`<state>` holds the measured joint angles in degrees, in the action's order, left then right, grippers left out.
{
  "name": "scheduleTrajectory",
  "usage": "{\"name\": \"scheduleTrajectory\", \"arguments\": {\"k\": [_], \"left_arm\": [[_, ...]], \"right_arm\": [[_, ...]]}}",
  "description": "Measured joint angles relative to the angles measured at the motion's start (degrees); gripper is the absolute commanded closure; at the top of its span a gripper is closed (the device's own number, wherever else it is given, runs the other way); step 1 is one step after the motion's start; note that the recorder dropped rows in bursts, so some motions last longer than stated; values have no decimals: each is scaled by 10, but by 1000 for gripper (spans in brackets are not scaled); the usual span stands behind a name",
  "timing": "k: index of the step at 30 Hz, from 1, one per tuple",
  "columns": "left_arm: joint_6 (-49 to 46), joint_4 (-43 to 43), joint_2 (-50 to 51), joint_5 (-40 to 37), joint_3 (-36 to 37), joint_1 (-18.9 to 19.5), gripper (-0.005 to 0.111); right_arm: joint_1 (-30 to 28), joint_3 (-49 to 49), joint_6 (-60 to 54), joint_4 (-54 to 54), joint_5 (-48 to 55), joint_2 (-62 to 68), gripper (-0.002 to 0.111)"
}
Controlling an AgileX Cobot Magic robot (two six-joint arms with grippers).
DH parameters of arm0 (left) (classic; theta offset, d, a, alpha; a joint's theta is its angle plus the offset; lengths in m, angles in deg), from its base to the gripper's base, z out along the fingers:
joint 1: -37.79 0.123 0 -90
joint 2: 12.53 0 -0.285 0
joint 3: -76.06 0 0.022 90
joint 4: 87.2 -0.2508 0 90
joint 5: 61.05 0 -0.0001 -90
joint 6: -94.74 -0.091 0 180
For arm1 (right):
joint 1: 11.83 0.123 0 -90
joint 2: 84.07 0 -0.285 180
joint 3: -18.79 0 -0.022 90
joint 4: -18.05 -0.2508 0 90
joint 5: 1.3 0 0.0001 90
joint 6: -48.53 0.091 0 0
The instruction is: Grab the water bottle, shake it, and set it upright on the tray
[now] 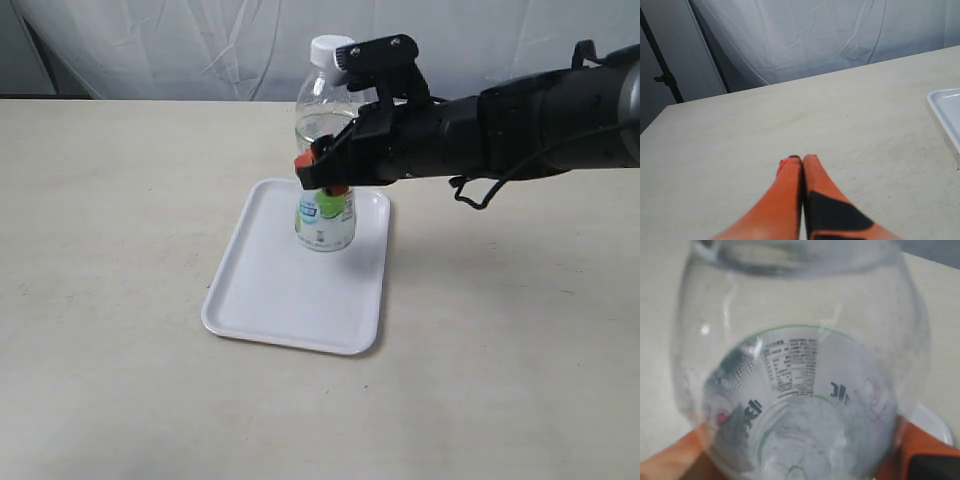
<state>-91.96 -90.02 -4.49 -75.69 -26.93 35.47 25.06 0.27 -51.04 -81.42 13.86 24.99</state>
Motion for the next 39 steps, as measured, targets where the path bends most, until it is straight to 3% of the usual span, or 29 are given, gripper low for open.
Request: {"name": "scheduleTrajectory", "arguments": {"k": [4, 10, 17, 25, 31, 39], "left_arm": [[0, 0, 0, 0, 0, 0, 106], [0, 0, 0, 0, 0, 0, 106], [0, 0, 0, 0, 0, 0, 106], [0, 0, 0, 0, 0, 0, 106], [0, 0, 0, 0, 0, 0, 106], [0, 0, 0, 0, 0, 0, 106]], "right_arm": [[-3, 18, 41, 0, 47, 17, 109], [0, 25, 3, 1, 144, 28, 109], [0, 25, -8, 2, 90, 30, 109], [-4, 25, 126, 4, -30, -1, 109], [-27, 37, 140, 1, 104, -11, 109], [-46, 37, 124, 2, 129, -10, 109]]}}
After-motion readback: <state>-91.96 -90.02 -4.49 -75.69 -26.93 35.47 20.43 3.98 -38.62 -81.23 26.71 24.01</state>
